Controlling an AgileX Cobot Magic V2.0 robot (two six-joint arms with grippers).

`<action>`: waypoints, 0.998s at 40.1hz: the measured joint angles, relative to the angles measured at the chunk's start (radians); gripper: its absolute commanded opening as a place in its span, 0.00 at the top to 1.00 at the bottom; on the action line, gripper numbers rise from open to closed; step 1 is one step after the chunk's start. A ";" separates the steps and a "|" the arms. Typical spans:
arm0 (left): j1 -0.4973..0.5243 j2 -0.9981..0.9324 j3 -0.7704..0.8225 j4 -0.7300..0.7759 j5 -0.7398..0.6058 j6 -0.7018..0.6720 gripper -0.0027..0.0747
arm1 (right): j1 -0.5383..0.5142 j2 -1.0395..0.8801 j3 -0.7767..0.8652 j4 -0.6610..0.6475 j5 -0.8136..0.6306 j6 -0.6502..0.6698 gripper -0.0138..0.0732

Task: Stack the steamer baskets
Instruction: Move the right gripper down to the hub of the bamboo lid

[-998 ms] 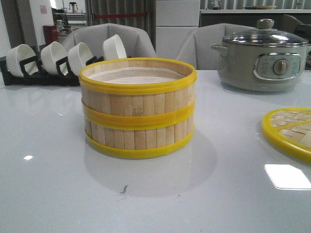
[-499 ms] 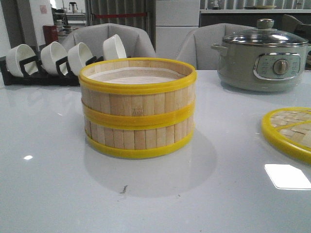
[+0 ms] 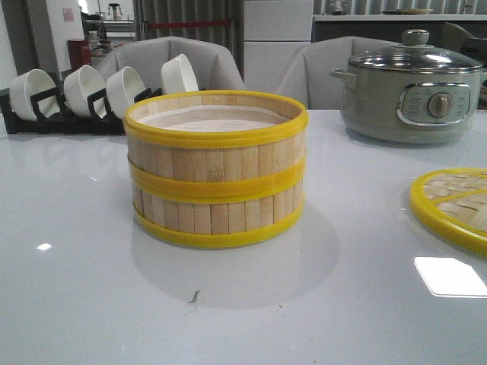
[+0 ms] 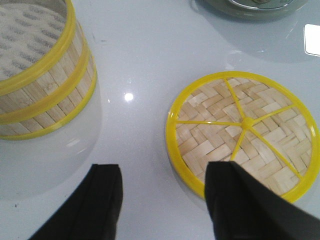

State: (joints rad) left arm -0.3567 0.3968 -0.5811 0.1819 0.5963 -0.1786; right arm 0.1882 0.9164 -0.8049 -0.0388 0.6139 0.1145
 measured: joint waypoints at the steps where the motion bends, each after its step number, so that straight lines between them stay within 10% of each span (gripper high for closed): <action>1: 0.000 0.000 0.000 0.000 0.000 0.000 0.85 | 0.000 0.001 0.000 0.000 0.002 0.000 0.30; 40: 0.000 0.000 0.000 0.000 0.000 0.000 0.85 | 0.000 0.020 0.000 0.000 0.013 0.000 0.30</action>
State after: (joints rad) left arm -0.3567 0.3968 -0.5811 0.1819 0.5963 -0.1786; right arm 0.1882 0.9360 -0.8049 -0.0388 0.6272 0.1145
